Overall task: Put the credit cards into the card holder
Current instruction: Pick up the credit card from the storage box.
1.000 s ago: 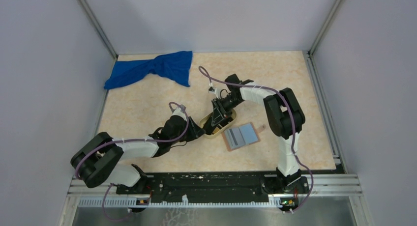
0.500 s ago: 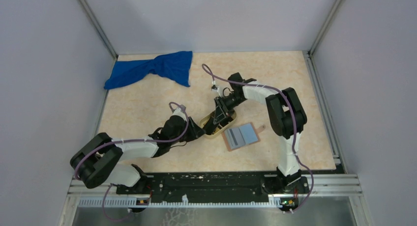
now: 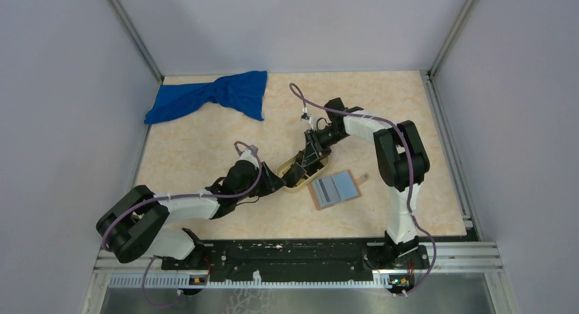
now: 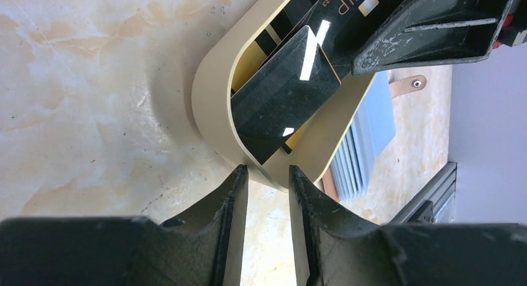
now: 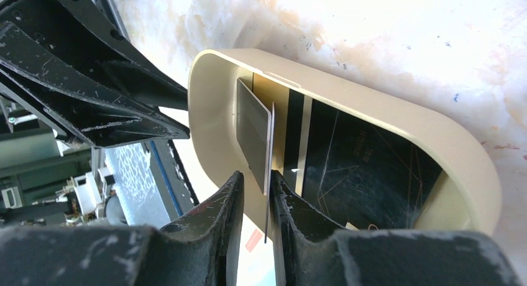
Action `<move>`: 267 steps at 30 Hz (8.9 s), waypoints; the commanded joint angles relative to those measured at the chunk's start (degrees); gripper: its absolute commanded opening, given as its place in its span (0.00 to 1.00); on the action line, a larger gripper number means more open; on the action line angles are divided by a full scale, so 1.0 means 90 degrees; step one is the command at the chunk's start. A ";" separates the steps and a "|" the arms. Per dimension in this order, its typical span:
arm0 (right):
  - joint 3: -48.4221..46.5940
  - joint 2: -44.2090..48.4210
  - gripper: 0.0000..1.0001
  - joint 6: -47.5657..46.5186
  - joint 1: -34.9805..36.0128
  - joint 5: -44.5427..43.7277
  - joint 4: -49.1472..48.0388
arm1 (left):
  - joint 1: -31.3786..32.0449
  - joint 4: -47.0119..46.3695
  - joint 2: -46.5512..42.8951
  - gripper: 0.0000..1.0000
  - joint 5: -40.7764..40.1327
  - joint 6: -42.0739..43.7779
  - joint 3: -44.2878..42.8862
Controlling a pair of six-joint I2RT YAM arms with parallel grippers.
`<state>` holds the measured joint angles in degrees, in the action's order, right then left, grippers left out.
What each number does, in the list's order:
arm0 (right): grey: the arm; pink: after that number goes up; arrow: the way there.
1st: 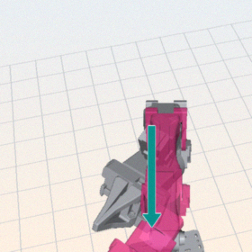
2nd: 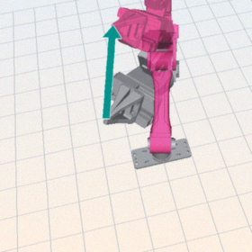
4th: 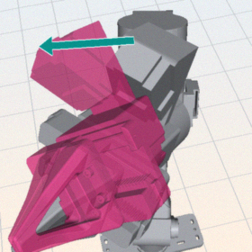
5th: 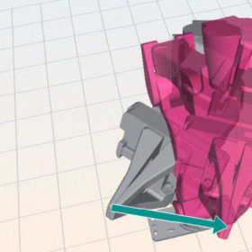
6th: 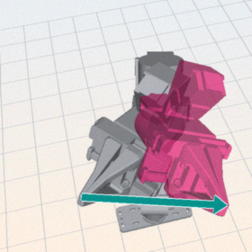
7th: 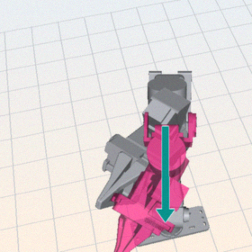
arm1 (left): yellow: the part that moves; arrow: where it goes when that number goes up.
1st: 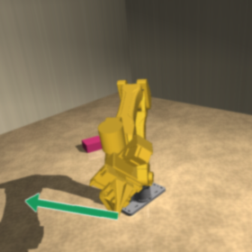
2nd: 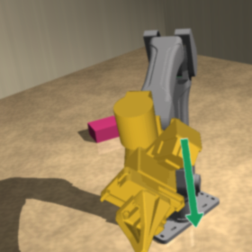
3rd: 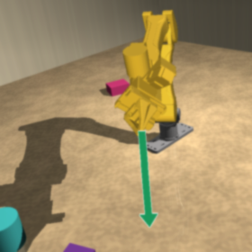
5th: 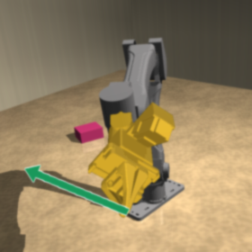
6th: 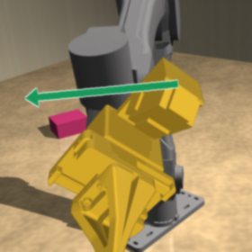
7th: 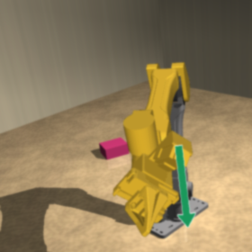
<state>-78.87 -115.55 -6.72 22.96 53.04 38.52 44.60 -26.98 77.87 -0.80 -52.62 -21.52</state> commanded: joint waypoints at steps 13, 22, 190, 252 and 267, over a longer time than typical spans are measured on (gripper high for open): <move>0.0284 0.1406 0.00 -0.0026 -0.0389 -0.0882 -0.0822 | 0.0006 -0.0506 -0.0383 0.42 0.0305 0.0289 0.0281; 0.0466 0.2248 0.00 -0.1050 -0.0636 0.0329 -0.0534 | 0.0005 -0.0388 -0.1646 0.69 0.0211 0.1386 0.0527; 0.3835 0.4253 0.62 0.5214 -0.0589 0.1208 -0.8737 | 0.0098 -0.8408 0.0814 0.00 0.0440 0.0247 0.0138; 0.0658 0.3169 0.38 -0.2479 0.0093 0.2850 0.0174 | -0.0910 -0.3891 -0.0376 0.00 0.5257 0.2390 -0.0592; 0.1473 0.3603 0.00 -0.0043 0.0036 0.3094 -0.2402 | -0.0905 -0.4468 -0.0402 0.24 0.4842 0.1897 -0.0361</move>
<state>-66.63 -86.46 -14.98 23.83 79.90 27.68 36.47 -62.78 74.48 43.83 -33.95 -24.47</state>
